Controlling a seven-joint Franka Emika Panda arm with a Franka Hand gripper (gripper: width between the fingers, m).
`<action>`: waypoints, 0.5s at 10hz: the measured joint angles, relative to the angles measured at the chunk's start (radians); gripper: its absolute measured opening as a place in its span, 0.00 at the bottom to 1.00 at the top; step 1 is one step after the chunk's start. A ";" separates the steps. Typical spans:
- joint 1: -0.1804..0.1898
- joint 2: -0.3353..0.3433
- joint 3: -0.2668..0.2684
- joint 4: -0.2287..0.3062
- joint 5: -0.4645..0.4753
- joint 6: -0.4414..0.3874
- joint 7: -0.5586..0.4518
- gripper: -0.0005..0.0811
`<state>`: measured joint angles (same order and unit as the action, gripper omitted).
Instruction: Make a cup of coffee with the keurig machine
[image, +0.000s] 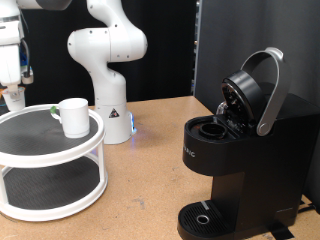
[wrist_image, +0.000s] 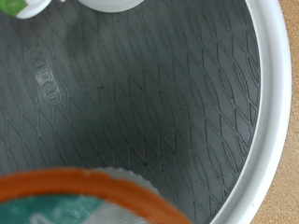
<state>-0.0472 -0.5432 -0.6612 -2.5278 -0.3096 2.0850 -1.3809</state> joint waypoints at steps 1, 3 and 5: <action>0.005 0.001 0.009 -0.003 0.024 0.001 0.026 0.53; 0.038 0.002 0.050 -0.005 0.077 0.007 0.099 0.53; 0.077 0.006 0.090 -0.011 0.127 0.042 0.170 0.53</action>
<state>0.0297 -0.5373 -0.5711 -2.5384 -0.1828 2.1268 -1.2111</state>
